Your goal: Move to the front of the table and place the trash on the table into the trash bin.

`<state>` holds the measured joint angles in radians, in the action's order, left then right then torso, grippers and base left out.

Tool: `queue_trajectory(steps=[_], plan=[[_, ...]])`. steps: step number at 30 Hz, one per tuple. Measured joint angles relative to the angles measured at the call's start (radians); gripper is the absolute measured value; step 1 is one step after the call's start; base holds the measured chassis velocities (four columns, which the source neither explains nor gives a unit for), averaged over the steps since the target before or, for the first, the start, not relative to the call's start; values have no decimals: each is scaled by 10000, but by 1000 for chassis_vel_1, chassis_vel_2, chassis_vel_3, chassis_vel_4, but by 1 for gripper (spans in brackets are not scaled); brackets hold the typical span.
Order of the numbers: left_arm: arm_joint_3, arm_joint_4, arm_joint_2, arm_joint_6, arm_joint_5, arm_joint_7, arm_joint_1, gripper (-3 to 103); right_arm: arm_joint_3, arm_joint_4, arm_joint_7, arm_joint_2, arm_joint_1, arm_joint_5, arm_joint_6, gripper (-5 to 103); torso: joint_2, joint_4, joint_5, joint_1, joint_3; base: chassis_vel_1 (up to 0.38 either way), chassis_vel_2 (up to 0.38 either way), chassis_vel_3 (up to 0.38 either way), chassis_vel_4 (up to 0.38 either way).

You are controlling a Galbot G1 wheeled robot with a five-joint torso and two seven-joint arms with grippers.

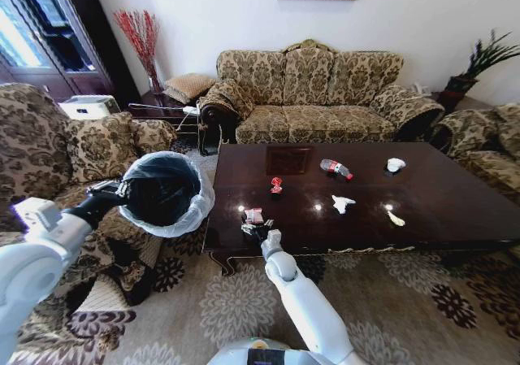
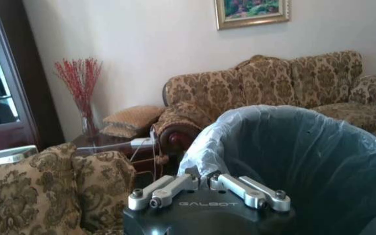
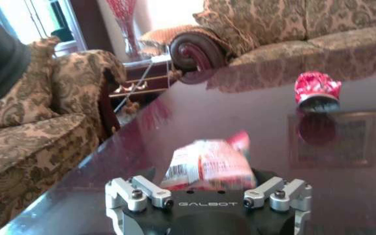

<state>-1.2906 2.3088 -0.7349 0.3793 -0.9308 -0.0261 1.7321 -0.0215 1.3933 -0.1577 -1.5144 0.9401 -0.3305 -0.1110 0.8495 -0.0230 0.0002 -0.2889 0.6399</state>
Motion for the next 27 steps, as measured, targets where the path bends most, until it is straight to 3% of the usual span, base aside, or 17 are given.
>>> queue_trajectory(steps=[4,8,12,15,22,25,27], plan=[[18,7,-20,-6,0,0,1,3,27,-75,-27,-58,-21,-101,-2,85,0,1,-1,-3,1,0,0,0,0],[3,38,-46,-27,0,0,21,3,46,2,-2,18,16,-136,34,63,1,-5,-2,0,0,0,0,0,0],[-10,72,-63,-33,-1,0,37,3,59,53,24,59,43,-178,77,58,0,-3,-2,0,0,0,0,0,0],[-22,101,-74,-39,0,0,59,3,145,171,57,90,98,-276,188,41,0,-2,-2,-1,0,0,0,0,0],[-22,127,-80,-57,1,2,64,3,208,257,162,173,206,-384,376,20,0,-3,-5,0,0,0,0,0,0],[-19,139,-80,-60,3,3,65,3,240,317,185,189,249,-408,429,4,0,-3,-4,-1,0,0,0,0,0],[-15,150,-74,-60,3,3,65,3,253,364,203,202,261,-419,494,2,0,-3,-4,-1,0,0,0,0,0]])
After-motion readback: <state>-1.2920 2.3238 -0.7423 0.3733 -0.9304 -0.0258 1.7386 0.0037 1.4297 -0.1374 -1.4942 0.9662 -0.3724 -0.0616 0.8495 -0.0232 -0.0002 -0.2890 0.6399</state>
